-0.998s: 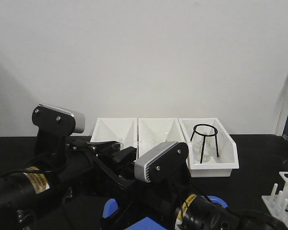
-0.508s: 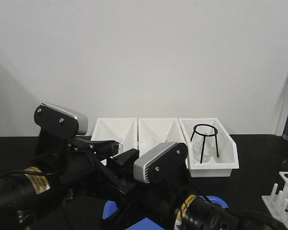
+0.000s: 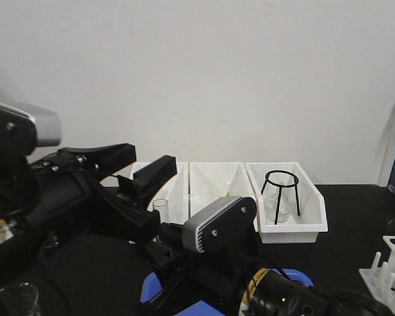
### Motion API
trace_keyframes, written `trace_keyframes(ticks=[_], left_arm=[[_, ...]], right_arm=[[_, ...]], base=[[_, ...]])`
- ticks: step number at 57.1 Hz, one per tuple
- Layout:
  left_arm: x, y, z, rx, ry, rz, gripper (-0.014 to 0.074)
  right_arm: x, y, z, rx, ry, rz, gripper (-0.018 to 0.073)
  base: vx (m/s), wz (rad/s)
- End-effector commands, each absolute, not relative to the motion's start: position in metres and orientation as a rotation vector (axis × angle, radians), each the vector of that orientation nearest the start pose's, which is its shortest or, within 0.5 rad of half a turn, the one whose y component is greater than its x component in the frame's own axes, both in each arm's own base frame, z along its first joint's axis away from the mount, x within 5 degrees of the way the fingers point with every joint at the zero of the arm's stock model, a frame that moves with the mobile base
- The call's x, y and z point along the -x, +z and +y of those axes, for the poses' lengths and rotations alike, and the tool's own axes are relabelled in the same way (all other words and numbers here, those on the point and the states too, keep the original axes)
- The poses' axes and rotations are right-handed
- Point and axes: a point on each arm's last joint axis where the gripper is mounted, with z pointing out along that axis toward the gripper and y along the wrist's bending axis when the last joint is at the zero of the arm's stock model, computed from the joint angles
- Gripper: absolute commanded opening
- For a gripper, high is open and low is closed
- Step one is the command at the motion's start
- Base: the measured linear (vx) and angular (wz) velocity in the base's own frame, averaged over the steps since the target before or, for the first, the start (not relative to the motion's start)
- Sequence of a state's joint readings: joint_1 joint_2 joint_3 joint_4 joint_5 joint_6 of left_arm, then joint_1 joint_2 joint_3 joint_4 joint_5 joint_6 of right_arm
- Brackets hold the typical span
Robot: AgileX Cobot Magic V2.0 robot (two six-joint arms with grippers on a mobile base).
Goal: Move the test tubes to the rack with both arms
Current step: 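Open the left gripper and pull the left arm back, then carry the test tube with the right gripper above the white rack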
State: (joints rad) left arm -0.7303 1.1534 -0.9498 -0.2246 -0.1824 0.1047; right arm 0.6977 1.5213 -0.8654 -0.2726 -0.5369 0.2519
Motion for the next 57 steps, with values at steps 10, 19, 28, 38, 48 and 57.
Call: trace_keyframes(ticks=[10, 19, 28, 38, 48, 57], left_arm=[[-0.166, 0.448, -0.136, -0.395, -0.611, 1.267, 0.0451], [-0.156, 0.45, -0.123, -0.408, -0.596, 1.309, 0.0449], [-0.153, 0.447, -0.119, -0.429, -0.587, 1.366, 0.0449], [-0.153, 0.441, -0.12, -0.46, -0.585, 1.422, 0.0449], [-0.153, 0.44, -0.121, -0.466, -0.585, 1.433, 0.0449], [-0.153, 0.44, -0.121, -0.466, -0.585, 1.433, 0.0449]], right_arm=[[-0.251, 0.314, 0.222, 0.582, 0.671, 1.413, -0.0008], [-0.271, 0.312, 0.198, 0.477, 0.584, 1.468, -0.0008], [-0.295, 0.318, 0.155, 0.361, 0.469, 1.474, -0.0007], [-0.309, 0.333, 0.095, 0.222, 0.321, 1.446, -0.0007], [-0.312, 0.347, 0.037, 0.089, 0.172, 1.41, -0.0007], [-0.306, 0.355, -0.008, -0.012, 0.049, 1.408, -0.0007]], base=[[0.0, 0.0], [0.0, 0.0], [0.0, 0.0], [0.0, 0.0], [0.0, 0.0], [0.0, 0.0]])
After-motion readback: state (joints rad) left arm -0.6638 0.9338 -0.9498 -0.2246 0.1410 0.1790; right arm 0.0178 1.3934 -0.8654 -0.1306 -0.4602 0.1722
